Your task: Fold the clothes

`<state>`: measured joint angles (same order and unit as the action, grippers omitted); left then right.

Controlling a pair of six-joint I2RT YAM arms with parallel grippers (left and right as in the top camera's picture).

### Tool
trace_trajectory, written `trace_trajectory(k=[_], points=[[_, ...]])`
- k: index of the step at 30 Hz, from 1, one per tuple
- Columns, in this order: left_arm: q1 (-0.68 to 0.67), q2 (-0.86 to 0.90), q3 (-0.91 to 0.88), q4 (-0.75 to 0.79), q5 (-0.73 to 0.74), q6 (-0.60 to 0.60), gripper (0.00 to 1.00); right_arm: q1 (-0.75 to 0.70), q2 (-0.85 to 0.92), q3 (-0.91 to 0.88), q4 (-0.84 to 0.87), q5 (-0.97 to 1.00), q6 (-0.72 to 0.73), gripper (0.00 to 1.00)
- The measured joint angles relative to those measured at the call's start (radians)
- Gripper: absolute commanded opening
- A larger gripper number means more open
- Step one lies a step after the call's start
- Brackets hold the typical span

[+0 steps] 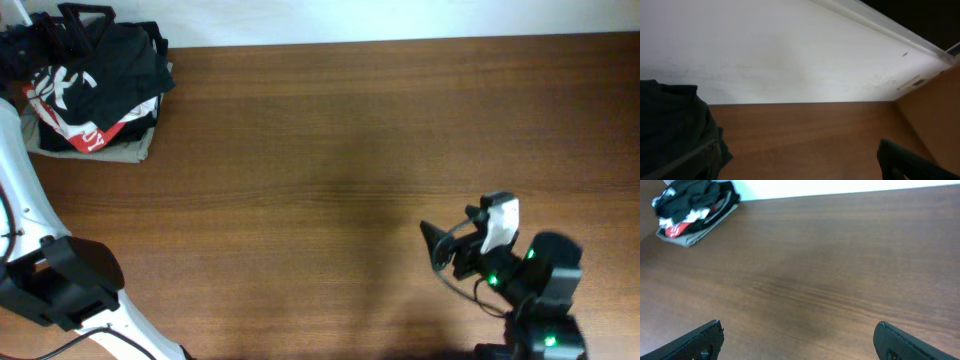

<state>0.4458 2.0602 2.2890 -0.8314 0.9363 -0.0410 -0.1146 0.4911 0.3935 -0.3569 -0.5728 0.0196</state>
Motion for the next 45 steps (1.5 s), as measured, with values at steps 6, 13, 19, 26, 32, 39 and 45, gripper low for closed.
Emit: trace_trajectory(k=[6,13,19,26,32,39,45], points=[[0.000,0.000,0.000,0.000,0.000,0.000,0.99,0.113,-0.224,-0.179,0.124,0.023,0.000,0.99],[0.000,0.000,0.000,0.000,0.000,0.000,0.99,0.202,-0.341,-0.192,0.129,0.139,-0.001,0.99],[0.000,0.000,0.000,0.000,0.000,0.000,0.99,0.222,-0.428,-0.192,0.130,0.190,-0.001,0.99],[0.000,0.000,0.000,0.000,0.000,0.000,0.99,0.223,-0.477,-0.195,0.153,0.210,-0.002,0.99],[0.000,0.000,0.000,0.000,0.000,0.000,0.99,0.224,-0.476,-0.211,0.253,0.250,-0.003,0.99],[0.000,0.000,0.000,0.000,0.000,0.000,0.99,0.235,-0.477,-0.322,0.468,0.285,-0.002,0.99],[0.000,0.000,0.000,0.000,0.000,0.000,0.99,0.292,-0.477,-0.383,0.547,0.349,-0.005,0.99]])
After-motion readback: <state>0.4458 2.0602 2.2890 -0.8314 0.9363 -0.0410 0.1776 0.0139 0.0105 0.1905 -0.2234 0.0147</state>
